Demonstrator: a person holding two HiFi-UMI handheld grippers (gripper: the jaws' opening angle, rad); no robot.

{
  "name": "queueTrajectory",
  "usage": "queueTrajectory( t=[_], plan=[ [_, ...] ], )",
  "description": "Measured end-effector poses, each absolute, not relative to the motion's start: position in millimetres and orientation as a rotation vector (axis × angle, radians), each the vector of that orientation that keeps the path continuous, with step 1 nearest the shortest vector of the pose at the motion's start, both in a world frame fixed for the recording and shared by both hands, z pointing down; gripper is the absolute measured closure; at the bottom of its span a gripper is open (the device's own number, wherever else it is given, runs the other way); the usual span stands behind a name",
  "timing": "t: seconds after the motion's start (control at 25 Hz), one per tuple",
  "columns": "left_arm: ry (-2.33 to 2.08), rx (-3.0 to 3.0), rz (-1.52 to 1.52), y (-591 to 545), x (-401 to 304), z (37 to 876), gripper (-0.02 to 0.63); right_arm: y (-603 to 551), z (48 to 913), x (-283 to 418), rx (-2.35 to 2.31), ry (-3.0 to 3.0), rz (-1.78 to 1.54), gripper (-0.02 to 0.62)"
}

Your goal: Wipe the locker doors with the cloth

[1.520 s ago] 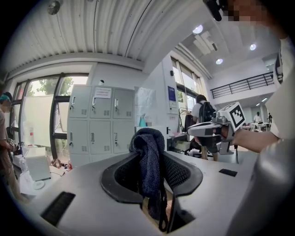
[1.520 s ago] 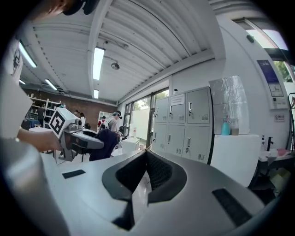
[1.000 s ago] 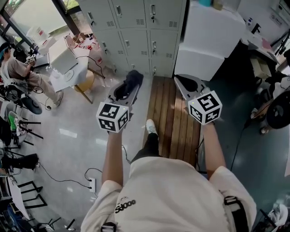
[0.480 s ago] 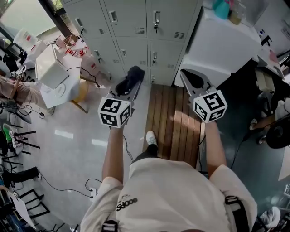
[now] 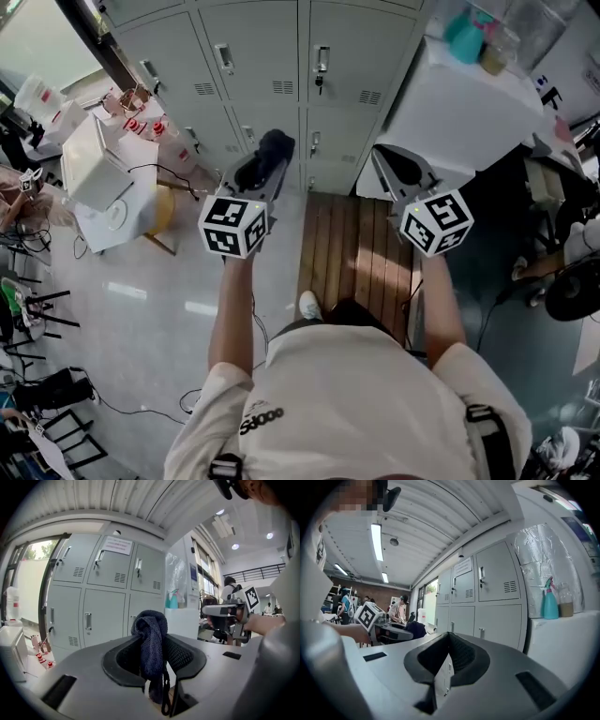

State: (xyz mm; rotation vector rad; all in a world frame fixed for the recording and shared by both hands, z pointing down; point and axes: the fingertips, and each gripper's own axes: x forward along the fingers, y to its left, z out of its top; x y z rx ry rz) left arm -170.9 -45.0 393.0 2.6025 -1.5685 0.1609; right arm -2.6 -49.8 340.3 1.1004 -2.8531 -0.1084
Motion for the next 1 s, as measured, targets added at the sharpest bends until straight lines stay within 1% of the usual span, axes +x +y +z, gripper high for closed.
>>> queueTrajectory(
  t=[0.36,0.56,0.68,0.88,1.0],
  plan=[
    [-1.529,2.621,0.173,-117.4,-155.1,396.7,0.468,-122.2,352.1,-0.5,1.046,-2.724,-0.206,0.591],
    [-1.594,2.618,0.185,-186.5,-151.6,382.7,0.468,-197.5,340.6,12.9,1.088,-2.807,-0.152,0.591],
    [-1.63,2.62,0.17,-233.1,-147.4,368.2,0.468,-235.6,334.0,22.2,1.068,-2.81,-0.199,0.591],
    [-1.826,2.579,0.091,-313.8,-149.5,326.8,0.468,-295.1,324.0,33.7,1.033,-2.847,-0.162,0.591],
    [-1.864,2.586,0.073,-354.6,-143.3,306.6,0.468,-320.4,322.4,40.8,1.01,-2.855,-0.17,0.591]
  ],
)
